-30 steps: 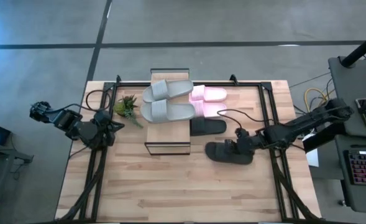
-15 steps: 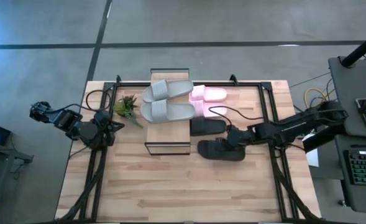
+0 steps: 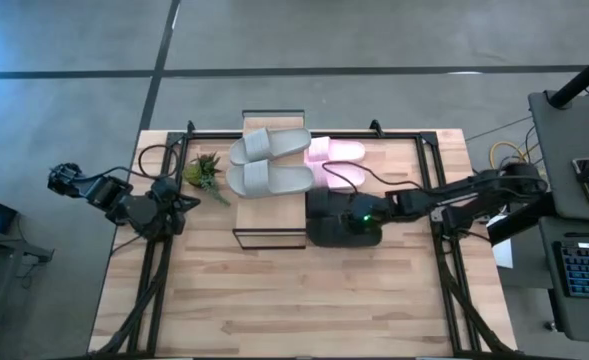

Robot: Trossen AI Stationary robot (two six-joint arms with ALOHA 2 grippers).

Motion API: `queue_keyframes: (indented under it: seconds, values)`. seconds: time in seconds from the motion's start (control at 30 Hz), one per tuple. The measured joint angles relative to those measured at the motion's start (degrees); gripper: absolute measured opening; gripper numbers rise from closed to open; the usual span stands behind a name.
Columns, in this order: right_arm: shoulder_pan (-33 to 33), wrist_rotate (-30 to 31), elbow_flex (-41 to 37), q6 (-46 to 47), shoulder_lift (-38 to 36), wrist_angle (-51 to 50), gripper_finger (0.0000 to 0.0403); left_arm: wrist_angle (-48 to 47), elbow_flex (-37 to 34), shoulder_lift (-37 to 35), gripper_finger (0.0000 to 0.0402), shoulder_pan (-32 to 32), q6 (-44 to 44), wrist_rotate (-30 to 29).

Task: Pick and place slides into the shelf
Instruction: Move the bottom black slide to the center of the table aligned with the other black slide

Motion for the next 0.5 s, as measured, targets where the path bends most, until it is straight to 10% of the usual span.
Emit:
queue_keyframes:
  seconds: [0.5]
  values:
    - [-0.4, -2.6, 5.2, -2.5, 7.3, 5.9, 0.0009, 0.0, 0.0, 0.0, 0.0, 0.0, 0.0, 0.0]
